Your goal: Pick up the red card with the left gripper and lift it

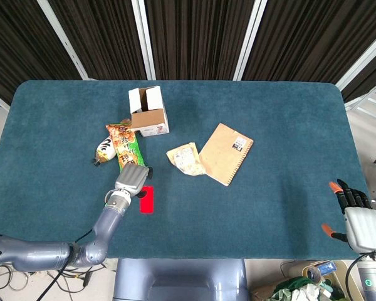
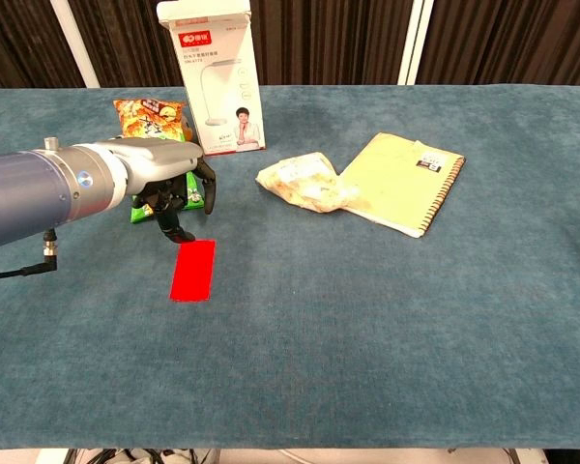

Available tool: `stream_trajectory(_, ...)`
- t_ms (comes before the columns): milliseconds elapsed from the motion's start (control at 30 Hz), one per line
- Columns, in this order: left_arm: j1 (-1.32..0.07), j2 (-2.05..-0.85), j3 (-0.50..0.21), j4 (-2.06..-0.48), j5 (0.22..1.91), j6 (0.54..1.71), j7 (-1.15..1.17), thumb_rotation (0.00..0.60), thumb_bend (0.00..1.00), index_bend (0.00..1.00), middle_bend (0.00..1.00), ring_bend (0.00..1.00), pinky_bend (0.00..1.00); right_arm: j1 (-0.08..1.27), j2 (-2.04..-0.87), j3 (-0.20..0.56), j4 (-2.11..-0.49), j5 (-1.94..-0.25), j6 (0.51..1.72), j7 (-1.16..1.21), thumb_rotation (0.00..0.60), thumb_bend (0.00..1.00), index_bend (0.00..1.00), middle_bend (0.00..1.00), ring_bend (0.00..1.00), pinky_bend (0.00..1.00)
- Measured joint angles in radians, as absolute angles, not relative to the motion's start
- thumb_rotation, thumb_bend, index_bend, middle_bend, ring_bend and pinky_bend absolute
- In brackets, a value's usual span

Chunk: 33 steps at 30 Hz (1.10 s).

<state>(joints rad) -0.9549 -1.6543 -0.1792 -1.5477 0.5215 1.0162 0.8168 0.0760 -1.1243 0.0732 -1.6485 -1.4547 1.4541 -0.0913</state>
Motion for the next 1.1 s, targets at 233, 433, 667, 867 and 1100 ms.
stream_trajectory(233, -0.970, -1.669, -0.174, -1.524, 0.510, 1.008, 0.821, 0.600, 0.32, 0.42, 0.93, 0.85, 0.73, 0.075, -1.122, 0.073, -1.648, -1.455, 1.456, -0.089, 0.600, 0.01, 0.13, 0.06, 0.14, 0.12)
stream_trajectory(433, -0.975, -1.670, -0.157, -1.524, 0.498, 1.003, 0.831, 0.600, 0.32, 0.41, 0.93, 0.85, 0.73, 0.076, -1.123, 0.073, -1.648, -1.454, 1.454, -0.086, 0.600, 0.01, 0.13, 0.06, 0.14, 0.12)
stream_trajectory(667, -0.974, -1.678, -0.147, -1.504, 0.496, 1.006, 0.827, 0.600, 0.33, 0.45, 0.93, 0.85, 0.73, 0.073, -1.121, 0.072, -1.652, -1.454, 1.458, -0.083, 0.600, 0.01, 0.13, 0.06, 0.14, 0.12)
stream_trajectory(867, -0.977, -1.688, -0.148, -1.490, 0.499, 1.005, 0.821, 0.600, 0.34, 0.45, 0.93, 0.85, 0.73, 0.070, -1.118, 0.075, -1.653, -1.448, 1.462, -0.076, 0.600, 0.01, 0.13, 0.06, 0.14, 0.12)
stream_trajectory(1100, -0.987, -1.703, -0.147, -1.473, 0.493, 1.006, 0.830, 0.600, 0.34, 0.45, 0.93, 0.85, 0.73, 0.072, -1.118, 0.076, -1.655, -1.441, 1.455, -0.077, 0.600, 0.01, 0.13, 0.06, 0.14, 0.12)
